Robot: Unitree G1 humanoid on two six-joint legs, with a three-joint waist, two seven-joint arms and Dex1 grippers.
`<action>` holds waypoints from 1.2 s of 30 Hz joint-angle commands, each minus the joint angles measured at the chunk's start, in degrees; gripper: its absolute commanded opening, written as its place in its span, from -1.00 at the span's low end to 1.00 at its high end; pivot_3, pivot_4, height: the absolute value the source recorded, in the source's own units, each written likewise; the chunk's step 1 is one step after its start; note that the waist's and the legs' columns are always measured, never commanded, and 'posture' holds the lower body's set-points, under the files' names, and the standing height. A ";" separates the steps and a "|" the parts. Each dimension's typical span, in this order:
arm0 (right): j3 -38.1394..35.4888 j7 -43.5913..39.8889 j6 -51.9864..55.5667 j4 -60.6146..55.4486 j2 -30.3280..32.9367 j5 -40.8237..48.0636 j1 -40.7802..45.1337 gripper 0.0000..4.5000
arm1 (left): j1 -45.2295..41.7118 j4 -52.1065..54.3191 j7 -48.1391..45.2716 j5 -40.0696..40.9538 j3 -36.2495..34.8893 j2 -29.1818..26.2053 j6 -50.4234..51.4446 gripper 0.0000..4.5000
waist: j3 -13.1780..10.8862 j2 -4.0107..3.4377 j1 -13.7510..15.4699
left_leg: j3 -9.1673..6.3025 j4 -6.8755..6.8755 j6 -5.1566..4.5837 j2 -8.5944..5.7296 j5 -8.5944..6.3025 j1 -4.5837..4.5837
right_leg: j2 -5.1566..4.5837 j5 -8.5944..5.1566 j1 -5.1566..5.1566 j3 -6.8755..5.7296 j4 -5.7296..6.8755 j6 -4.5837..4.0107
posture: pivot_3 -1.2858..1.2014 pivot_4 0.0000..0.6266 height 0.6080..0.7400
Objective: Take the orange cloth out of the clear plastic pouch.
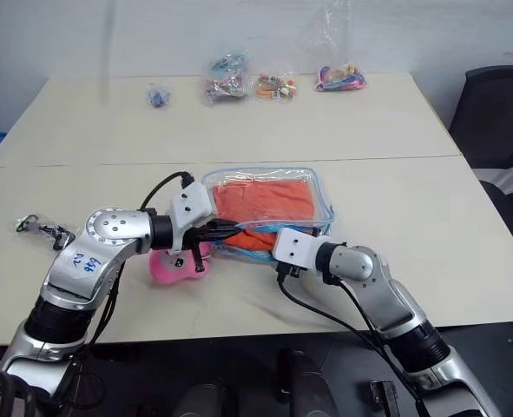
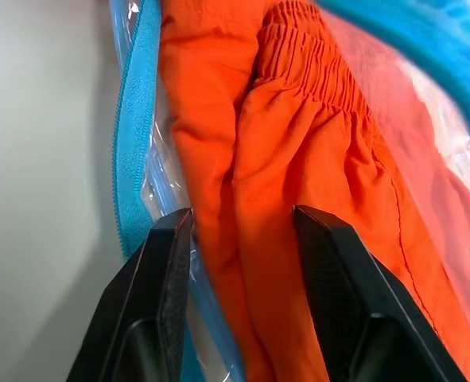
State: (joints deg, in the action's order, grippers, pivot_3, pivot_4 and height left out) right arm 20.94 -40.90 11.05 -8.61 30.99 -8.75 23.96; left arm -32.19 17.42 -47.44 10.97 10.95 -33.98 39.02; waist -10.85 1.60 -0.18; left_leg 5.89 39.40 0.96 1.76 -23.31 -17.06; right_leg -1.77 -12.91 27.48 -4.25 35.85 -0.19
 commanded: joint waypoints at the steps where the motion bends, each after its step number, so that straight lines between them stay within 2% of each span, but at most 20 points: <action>1: -0.11 0.26 -1.57 -0.08 -0.93 -0.95 0.91 -0.01 | -0.47 2.41 0.35 0.28 -0.10 0.04 -0.95 -1.00 | 0.00 0.00 0.00 | 0.00 0.00 0.00 0.00 0.00 0.00 | 0.00 0.00 0.00 0.00 0.00 0.00 | 0.03 -0.52 1.00; 3: -0.15 0.45 -1.79 0.05 -1.26 -1.62 0.88 0.17 | -0.52 2.42 0.45 0.34 -0.07 -0.01 -0.98 -1.00 | 0.00 0.00 0.01 | 0.00 0.01 0.00 0.00 0.00 0.00 | -0.01 0.00 -0.01 0.00 0.00 0.00 | 0.03 -0.52 1.00; 7: 0.68 0.94 -2.64 0.95 -1.67 -3.55 0.91 0.77 | -0.53 2.49 0.48 0.46 -0.10 -0.06 -0.93 -1.00 | 0.00 0.00 -0.05 | 0.00 0.01 0.00 0.00 0.00 0.01 | -0.01 0.00 -0.01 0.00 0.00 0.00 | 0.03 -0.52 1.00; 10: 0.94 2.09 -2.19 2.41 -2.81 -4.91 1.43 0.77 | -0.51 2.88 0.58 0.59 0.00 0.11 -0.67 -1.00 | 0.00 0.00 -0.11 | 0.00 0.01 0.00 0.01 0.00 0.02 | 0.00 0.00 -0.02 0.00 0.00 0.00 | 0.03 -0.52 1.00; 17: -0.97 1.23 0.30 3.46 -5.94 -1.86 1.50 0.77 | -0.55 3.50 0.83 0.76 0.13 0.38 -0.11 -1.00 | 0.01 0.00 -0.11 | 0.01 0.02 0.01 0.01 0.00 0.03 | -0.01 0.00 -0.02 0.02 0.04 0.00 | 0.03 -0.52 1.00; 23: 3.01 2.48 -4.05 6.05 -1.97 -11.17 2.67 0.77 | -0.90 2.97 0.89 1.03 -0.50 0.15 0.20 -1.00 | 0.02 0.00 -0.06 | 0.00 0.03 0.00 0.00 0.00 0.04 | -0.02 0.00 -0.04 0.02 0.03 0.00 | 0.03 -0.52 1.00; 27: 4.43 5.28 -0.90 7.20 -1.48 -17.42 3.81 0.77 | -1.23 2.50 1.06 0.99 -0.63 0.19 0.16 -1.00 | 0.16 0.10 -0.06 | -0.01 0.07 0.00 -0.01 0.00 0.07 | -0.04 0.00 -0.09 0.02 0.04 0.00 | 0.03 -0.52 1.00; 32: 3.71 9.23 5.71 8.36 -5.15 -20.25 3.96 0.77 | -1.54 2.24 1.42 0.88 -0.49 0.44 0.06 -1.00 | 0.29 0.13 0.14 | -0.06 0.27 -0.01 -0.04 0.00 0.05 | -0.12 0.00 -0.14 0.00 0.12 0.00 | 0.03 -0.52 1.00; 36: -1.46 8.75 11.63 7.84 -11.94 -11.79 2.91 0.77 | -1.28 2.37 1.71 0.71 -0.33 0.41 -0.12 -1.00 | 0.31 0.16 -0.02 | -0.07 0.27 -0.02 -0.01 -0.01 0.04 | -0.10 0.00 -0.14 -0.01 0.12 0.00 | 0.03 -0.52 1.00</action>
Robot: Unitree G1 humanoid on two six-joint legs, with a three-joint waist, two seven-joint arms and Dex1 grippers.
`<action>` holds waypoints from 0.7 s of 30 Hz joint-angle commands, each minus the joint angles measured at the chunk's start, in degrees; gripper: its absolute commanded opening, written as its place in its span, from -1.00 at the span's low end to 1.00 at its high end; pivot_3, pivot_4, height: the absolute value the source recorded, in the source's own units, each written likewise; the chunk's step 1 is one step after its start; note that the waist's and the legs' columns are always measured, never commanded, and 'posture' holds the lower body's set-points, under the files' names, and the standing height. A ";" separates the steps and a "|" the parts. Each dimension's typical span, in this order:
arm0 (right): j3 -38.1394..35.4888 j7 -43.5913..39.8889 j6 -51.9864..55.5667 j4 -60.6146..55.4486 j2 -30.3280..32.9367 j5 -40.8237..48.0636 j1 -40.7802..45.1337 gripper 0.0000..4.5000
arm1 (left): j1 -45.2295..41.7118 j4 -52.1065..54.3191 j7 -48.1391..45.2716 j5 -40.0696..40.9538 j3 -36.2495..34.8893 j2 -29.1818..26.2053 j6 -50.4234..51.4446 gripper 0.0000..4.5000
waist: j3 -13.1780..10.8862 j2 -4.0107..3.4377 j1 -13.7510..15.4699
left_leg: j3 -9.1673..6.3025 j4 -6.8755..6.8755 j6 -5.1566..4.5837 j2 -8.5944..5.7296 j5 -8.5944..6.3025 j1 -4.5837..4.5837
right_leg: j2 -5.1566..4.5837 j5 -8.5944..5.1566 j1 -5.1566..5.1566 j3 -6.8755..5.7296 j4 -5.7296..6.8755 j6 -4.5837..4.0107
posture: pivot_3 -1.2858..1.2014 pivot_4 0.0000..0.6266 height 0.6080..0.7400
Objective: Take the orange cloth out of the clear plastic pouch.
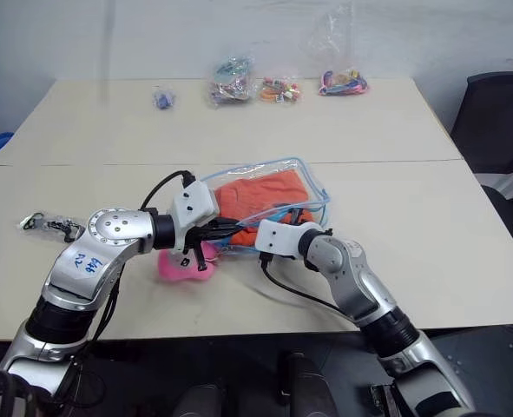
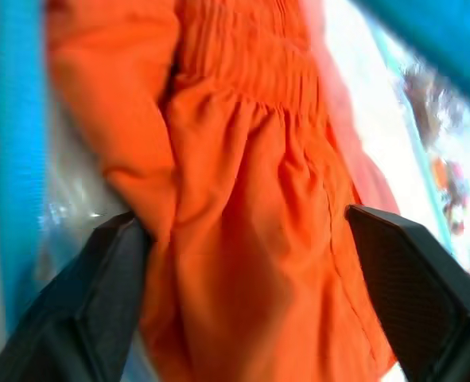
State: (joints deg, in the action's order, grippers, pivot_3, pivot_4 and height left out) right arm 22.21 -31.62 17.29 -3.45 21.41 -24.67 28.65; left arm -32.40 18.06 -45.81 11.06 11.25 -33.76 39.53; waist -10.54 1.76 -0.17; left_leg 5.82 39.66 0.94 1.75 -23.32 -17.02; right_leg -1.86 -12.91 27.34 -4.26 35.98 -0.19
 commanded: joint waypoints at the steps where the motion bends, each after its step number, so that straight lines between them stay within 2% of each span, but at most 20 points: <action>1: -3.53 -0.35 5.92 2.90 -2.95 4.69 -1.55 0.77 | -0.92 1.76 0.08 0.58 -0.66 0.08 -0.73 -1.00 | 0.00 0.00 -0.04 | 0.01 0.00 0.00 0.01 0.00 0.00 | 0.01 0.00 0.01 0.00 0.02 0.00 | 0.03 -0.52 1.00; 8: 1.19 -0.09 -1.00 7.00 2.43 -0.71 0.29 0.77 | -1.00 1.04 -0.02 0.38 -0.88 -0.28 -1.15 -1.00 | 0.01 -0.01 0.04 | -0.01 -0.01 -0.02 -0.03 -0.01 0.00 | -0.01 0.00 0.00 0.00 -0.01 0.00 | 0.03 -0.52 1.00; 9: 1.70 -0.02 -1.82 7.26 2.84 -1.00 0.39 0.60 | -1.17 0.89 0.04 0.37 -0.89 -0.20 -1.14 -1.00 | 0.02 0.00 0.05 | -0.02 -0.01 -0.03 -0.04 -0.02 0.00 | -0.02 0.00 -0.02 -0.01 -0.02 0.00 | 0.03 -0.52 1.00; 11: 2.44 -0.07 -3.28 7.69 3.38 -1.47 0.48 0.42 | -1.41 0.60 0.15 0.35 -0.89 -0.05 -1.14 -1.00 | 0.02 0.00 0.02 | -0.03 -0.01 -0.04 -0.04 -0.02 0.00 | -0.02 0.00 -0.02 -0.01 -0.02 0.00 | 0.03 -0.52 1.00; 20: 1.08 -1.83 -4.77 4.26 4.37 0.63 -0.38 -0.94 | -1.35 -0.97 0.64 -0.68 -0.15 0.13 -2.18 -1.00 | 0.01 0.00 0.03 | -0.03 -0.01 -0.04 -0.03 -0.02 -0.03 | -0.03 0.00 0.01 -0.01 -0.03 0.00 | 0.03 -0.52 1.00; 21: 0.63 -3.58 -5.29 2.40 4.62 2.39 -0.76 -0.99 | -1.61 -1.73 0.90 -1.11 0.09 0.28 -2.48 -1.00 | 0.01 0.00 0.03 | -0.02 -0.01 -0.04 -0.03 -0.02 -0.04 | -0.03 0.00 0.02 -0.01 -0.03 0.00 | 0.03 -0.52 1.00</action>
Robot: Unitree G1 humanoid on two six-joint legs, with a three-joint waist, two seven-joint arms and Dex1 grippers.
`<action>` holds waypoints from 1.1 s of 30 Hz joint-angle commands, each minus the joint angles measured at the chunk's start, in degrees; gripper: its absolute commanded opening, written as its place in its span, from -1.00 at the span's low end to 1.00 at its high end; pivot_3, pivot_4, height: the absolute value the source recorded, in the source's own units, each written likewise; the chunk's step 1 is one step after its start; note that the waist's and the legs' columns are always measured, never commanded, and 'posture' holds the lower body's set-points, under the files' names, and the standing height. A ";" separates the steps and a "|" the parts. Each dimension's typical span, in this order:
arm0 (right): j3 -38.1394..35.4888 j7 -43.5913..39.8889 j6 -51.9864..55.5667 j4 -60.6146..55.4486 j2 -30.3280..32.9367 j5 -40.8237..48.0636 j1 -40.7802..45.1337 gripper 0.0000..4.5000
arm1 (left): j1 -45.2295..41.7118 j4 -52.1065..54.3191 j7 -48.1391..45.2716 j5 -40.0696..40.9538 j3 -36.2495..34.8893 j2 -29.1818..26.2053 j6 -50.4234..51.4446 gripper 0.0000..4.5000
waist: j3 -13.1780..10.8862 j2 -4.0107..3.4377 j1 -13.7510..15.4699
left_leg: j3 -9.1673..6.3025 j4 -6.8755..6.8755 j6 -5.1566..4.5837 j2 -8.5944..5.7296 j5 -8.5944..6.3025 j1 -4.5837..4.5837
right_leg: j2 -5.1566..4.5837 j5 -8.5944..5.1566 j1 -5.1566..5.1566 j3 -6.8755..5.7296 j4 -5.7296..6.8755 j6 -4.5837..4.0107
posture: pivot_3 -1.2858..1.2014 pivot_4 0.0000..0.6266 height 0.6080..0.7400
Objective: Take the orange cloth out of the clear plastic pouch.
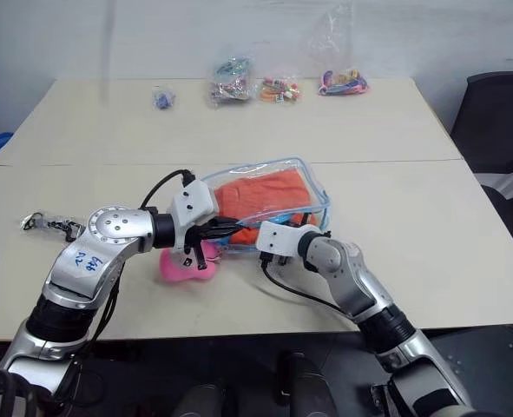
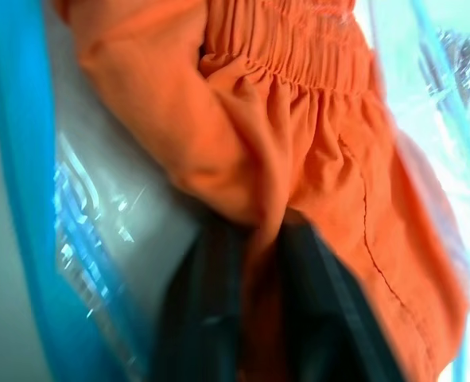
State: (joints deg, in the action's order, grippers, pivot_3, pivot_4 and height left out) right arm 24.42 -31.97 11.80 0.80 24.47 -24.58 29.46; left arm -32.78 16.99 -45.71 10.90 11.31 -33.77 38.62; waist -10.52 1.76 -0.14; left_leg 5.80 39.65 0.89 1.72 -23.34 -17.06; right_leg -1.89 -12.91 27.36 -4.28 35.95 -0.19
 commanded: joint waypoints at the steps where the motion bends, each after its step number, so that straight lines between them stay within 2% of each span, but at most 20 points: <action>1: -1.92 -5.68 -0.18 -4.37 2.12 4.37 -2.15 -0.99 | -1.62 -1.59 1.26 -1.50 0.23 0.47 -1.76 -1.00 | 0.00 0.00 0.03 | 0.00 0.00 0.00 0.00 0.00 0.00 | 0.00 0.00 0.01 0.00 0.00 0.00 | 0.03 -0.52 1.00; 8: -5.64 -17.39 -1.54 -19.85 10.08 13.52 -7.79 -0.99 | -5.39 -9.78 4.52 -5.06 0.86 2.27 -3.50 -1.00 | -0.03 -0.04 0.08 | -0.07 -0.02 -0.03 0.02 -0.03 -0.10 | 0.06 0.01 0.07 -0.09 -0.09 0.02 | 0.03 -0.52 1.00; 15: -13.68 -29.39 -2.13 -31.49 21.02 27.90 -15.16 -0.99 | -6.93 -16.01 5.18 -9.76 3.06 2.57 -8.37 -1.00 | -0.05 -0.04 0.11 | -0.07 -0.05 -0.02 0.02 -0.07 -0.07 | 0.10 0.01 0.04 -0.11 -0.13 0.02 | 0.03 -0.52 1.00; 17: -19.39 -30.42 2.86 -35.18 22.59 35.08 -15.26 -0.99 | -6.43 -16.64 4.45 -10.59 3.61 2.19 -9.65 -1.00 | -0.07 -0.03 0.03 | -0.06 -0.05 -0.02 0.04 -0.07 -0.08 | 0.12 0.01 0.03 -0.11 -0.15 0.02 | 0.03 -0.52 1.00; 20: -27.36 -29.75 7.70 -36.28 24.87 40.88 -12.22 -0.99 | -4.95 -16.23 2.33 -11.00 4.57 1.35 -10.61 -1.00 | -0.07 -0.03 0.03 | -0.05 -0.05 -0.01 0.06 -0.08 -0.05 | 0.12 0.01 0.03 -0.09 -0.13 0.02 | 0.03 -0.52 1.00; 24: -33.74 -26.66 9.49 -32.06 27.63 41.72 -3.70 -0.99 | -2.27 -14.23 -0.25 -11.43 6.33 0.29 -12.67 -1.00 | -0.07 -0.05 0.06 | 0.00 -0.06 -0.01 0.06 -0.09 -0.04 | 0.11 0.01 0.06 -0.05 -0.11 0.02 | 0.03 -0.52 1.00; 29: -37.93 -24.77 8.05 -25.96 30.34 40.39 1.10 -0.99 | -1.70 -13.85 -0.27 -11.58 6.08 1.19 -12.89 -1.00 | -0.07 -0.04 0.27 | -0.02 -0.08 -0.02 0.05 -0.08 -0.09 | 0.10 0.00 0.09 -0.07 -0.15 0.00 | 0.03 -0.52 1.00; 33: -39.56 -18.12 -0.23 -17.21 31.76 31.83 0.60 -0.99 | -1.67 -13.81 -0.55 -11.27 5.84 1.45 -13.18 -1.00 | -0.07 -0.05 0.28 | 0.03 -0.08 -0.09 0.02 -0.10 -0.09 | 0.05 0.02 0.07 -0.05 -0.18 0.04 | 0.03 -0.52 1.00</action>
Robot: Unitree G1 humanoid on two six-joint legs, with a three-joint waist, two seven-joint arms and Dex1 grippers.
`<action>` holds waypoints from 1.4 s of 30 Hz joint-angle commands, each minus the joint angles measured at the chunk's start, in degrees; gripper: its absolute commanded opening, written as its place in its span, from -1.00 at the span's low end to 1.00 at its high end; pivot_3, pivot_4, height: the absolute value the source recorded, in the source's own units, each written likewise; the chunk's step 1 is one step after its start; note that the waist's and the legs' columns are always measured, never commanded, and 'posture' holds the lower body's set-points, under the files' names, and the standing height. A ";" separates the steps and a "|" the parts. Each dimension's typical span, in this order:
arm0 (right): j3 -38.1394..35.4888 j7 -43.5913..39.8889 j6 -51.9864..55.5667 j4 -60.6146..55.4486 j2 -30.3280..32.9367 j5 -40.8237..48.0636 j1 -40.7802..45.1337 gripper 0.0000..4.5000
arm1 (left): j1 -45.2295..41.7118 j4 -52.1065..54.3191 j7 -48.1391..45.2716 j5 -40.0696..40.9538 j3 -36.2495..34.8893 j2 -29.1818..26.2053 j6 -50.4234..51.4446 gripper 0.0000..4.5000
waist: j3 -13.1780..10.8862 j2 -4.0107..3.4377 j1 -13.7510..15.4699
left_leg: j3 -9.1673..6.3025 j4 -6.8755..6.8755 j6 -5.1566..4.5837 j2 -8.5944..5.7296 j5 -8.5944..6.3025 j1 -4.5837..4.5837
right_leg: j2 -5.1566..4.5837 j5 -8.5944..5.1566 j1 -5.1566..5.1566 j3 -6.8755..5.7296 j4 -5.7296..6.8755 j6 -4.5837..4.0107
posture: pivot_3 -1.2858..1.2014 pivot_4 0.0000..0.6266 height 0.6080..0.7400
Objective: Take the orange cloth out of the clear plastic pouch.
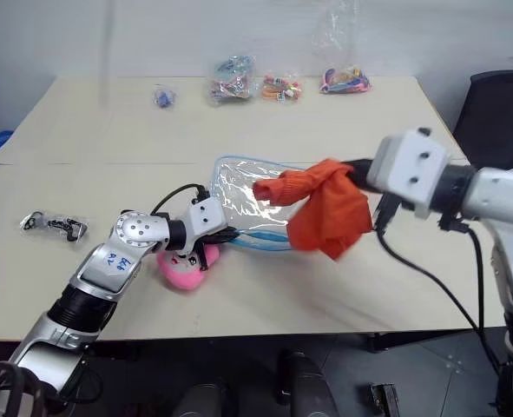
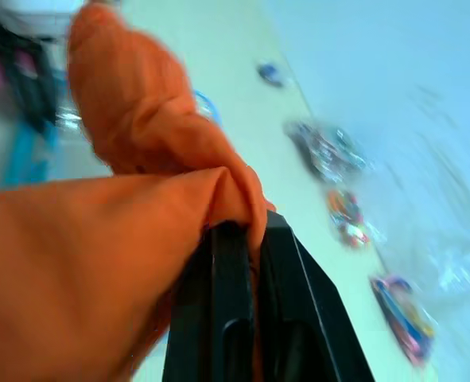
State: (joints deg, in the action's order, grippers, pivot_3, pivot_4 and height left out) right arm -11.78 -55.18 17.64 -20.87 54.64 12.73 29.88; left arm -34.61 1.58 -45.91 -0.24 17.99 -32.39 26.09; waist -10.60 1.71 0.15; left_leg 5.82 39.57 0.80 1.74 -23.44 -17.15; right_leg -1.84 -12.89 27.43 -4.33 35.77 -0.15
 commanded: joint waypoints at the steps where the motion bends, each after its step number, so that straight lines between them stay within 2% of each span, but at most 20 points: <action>1: -4.00 8.49 -7.63 6.76 0.86 -7.64 -0.27 -0.99 | 0.26 1.66 -0.38 -0.12 -0.86 0.05 -0.75 -1.00 | 0.00 0.00 -0.02 | 0.00 0.00 0.00 0.01 0.00 0.00 | 0.01 0.00 0.00 0.00 -0.01 0.00 | 0.03 -0.52 1.00; 3: -5.27 14.40 -11.63 11.35 0.00 -12.46 -4.02 -0.99 | 0.48 1.85 -0.37 -0.16 -0.87 0.00 -0.89 -1.00 | 0.00 0.00 0.00 | 0.03 -0.01 0.00 0.01 0.00 0.00 | 0.01 0.00 0.00 0.02 0.00 0.00 | 0.03 -0.52 1.00; 5: -4.67 16.42 -19.57 15.39 1.50 -18.44 -13.17 -0.99 | 0.58 2.12 -0.26 -0.12 -0.95 0.11 -0.87 -1.00 | 0.01 0.02 0.41 | 0.02 -0.05 0.01 0.02 0.01 0.01 | 0.01 0.00 -0.01 0.01 -0.04 0.00 | 0.03 -0.52 1.00; 8: -4.29 17.23 -24.09 19.41 -0.17 -20.10 -24.63 -0.99 | 0.63 2.33 -0.10 -0.01 -1.17 0.37 -0.82 -1.00 | 0.01 0.00 0.88 | 0.05 -0.17 0.02 0.02 0.02 0.03 | 0.02 0.01 -0.02 0.02 -0.13 0.02 | 0.03 -0.52 1.00; 10: -3.18 18.67 -27.27 22.08 -1.06 -21.50 -28.95 -0.99 | 0.71 2.53 -0.39 0.15 -1.23 0.36 -0.85 -1.00 | 0.00 -0.05 0.85 | 0.19 -0.18 0.02 0.01 0.03 0.05 | 0.02 0.02 0.02 0.11 -0.09 0.04 | 0.03 -0.52 1.00; 16: -2.25 23.25 -29.18 27.44 -0.75 -25.18 -31.25 -0.99 | 0.28 4.69 -4.63 3.91 -3.10 -0.24 -1.42 -1.00 | 0.01 -0.16 -0.62 | 0.46 -0.29 0.12 0.00 0.14 0.35 | 0.17 0.05 -0.07 0.57 -0.07 0.10 | 0.03 -0.52 1.00; 22: -3.28 22.08 -26.41 28.55 0.35 -23.64 -31.06 -0.99 | -0.20 6.57 -8.16 6.56 -4.00 -0.88 -1.58 -1.00 | 0.01 -0.17 -0.35 | 0.59 -0.47 0.20 0.01 0.16 0.48 | 0.19 0.05 -0.04 0.67 -0.01 0.08 | 0.03 -0.52 1.00; 24: -3.54 20.47 -25.24 28.40 0.40 -21.99 -31.39 -0.77 | -0.22 6.78 -8.98 7.16 -4.30 -1.10 -1.27 -1.00 | 0.01 -0.17 -0.33 | 0.61 -0.47 0.20 0.01 0.16 0.51 | 0.19 0.05 -0.06 0.69 -0.02 0.08 | 0.03 -0.52 1.00; 25: -3.73 19.46 -24.75 28.15 0.50 -21.08 -31.64 -0.69 | -0.34 6.49 -8.91 7.04 -4.37 -1.17 -0.96 -0.90 | 0.01 -0.17 -0.31 | 0.63 -0.47 0.20 0.00 0.16 0.53 | 0.20 0.05 -0.07 0.70 -0.02 0.08 | 0.03 -0.52 1.00; 30: -6.55 15.69 -21.87 23.96 0.79 -16.89 -34.03 0.02 | -0.36 5.49 -7.10 6.23 -4.50 -0.04 0.00 -0.32 | 0.01 -0.17 -0.27 | 0.65 -0.47 0.19 0.00 0.16 0.55 | 0.21 0.05 -0.08 0.75 -0.02 0.08 | 0.03 -0.52 1.00; 36: -13.92 8.67 -13.60 16.04 1.30 -8.61 -38.42 0.99 | -0.08 5.35 -3.88 3.83 -3.83 1.24 -0.40 0.55 | 0.01 -0.17 -0.21 | 0.66 -0.48 0.20 0.00 0.15 0.56 | 0.23 0.05 -0.08 0.77 -0.02 0.10 | 0.03 -0.52 1.00; 39: -20.22 2.55 -6.07 11.46 1.72 -0.81 -41.71 1.00 | 0.69 6.85 -5.96 7.72 -7.16 0.27 0.79 0.95 | 0.01 -0.16 -0.20 | 0.66 -0.51 0.21 0.02 0.14 0.57 | 0.25 0.05 -0.08 0.77 -0.02 0.10 | 0.03 -0.52 1.00; 42: -25.87 -1.06 0.63 9.16 2.18 4.67 -43.68 1.00 | 1.54 8.88 -10.25 13.16 -10.97 -2.19 2.00 0.95 | 0.00 -0.16 -0.44 | 0.67 -0.52 0.22 0.05 0.13 0.59 | 0.30 0.05 -0.07 0.78 -0.02 0.09 | 0.03 -0.52 1.00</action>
State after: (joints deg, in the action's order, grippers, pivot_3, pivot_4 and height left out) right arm -33.46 -54.44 14.94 -9.54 55.62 13.79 -13.51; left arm -33.18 7.26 -53.96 9.41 10.30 -33.30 27.61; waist -10.59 1.55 -0.29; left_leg 6.50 39.05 1.04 1.81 -23.32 -16.55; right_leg -1.52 -12.84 27.35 -3.54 35.75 -0.06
